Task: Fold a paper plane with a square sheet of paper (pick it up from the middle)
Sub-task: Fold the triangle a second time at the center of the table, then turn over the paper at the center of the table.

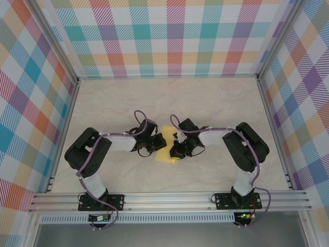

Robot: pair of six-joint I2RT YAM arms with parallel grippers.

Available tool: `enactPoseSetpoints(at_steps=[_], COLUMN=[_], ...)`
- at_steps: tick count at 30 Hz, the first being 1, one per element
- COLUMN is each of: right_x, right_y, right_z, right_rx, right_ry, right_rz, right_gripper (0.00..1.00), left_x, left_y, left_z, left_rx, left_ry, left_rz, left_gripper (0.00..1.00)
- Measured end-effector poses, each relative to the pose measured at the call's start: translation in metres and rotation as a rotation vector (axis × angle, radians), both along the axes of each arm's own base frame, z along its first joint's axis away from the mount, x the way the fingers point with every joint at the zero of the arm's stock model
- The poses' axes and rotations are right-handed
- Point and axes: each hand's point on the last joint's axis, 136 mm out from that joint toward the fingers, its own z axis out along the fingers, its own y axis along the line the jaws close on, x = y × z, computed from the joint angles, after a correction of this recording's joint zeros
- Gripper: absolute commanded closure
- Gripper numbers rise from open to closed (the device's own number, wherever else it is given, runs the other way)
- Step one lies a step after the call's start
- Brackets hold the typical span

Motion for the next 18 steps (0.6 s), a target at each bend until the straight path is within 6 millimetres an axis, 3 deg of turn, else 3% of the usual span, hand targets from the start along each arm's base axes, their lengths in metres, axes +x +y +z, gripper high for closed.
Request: enactPoseSetpoints(at_steps=[6,12,18], right_x=[0.0,0.0,0.001], right_y=[0.001,0.002,0.003], right_z=[0.0,0.002,0.008], right_rx=[0.005,0.001,-0.012], right_ry=[-0.01,-0.003,0.011], right_rz=[0.018,0.029,0.031], right_gripper=[1.0,0.98,0.84], left_x=[0.012,0.026,0.026], left_y=[0.017,0.051,0.052], left_z=[0.0,0.006,0.051], left_rx=[0.017,0.1,0.059], left_ry=[0.002,-0.002,-0.088], left_rz=[0.02,0.087,0.099], left_gripper=[0.94,0.91,0.88])
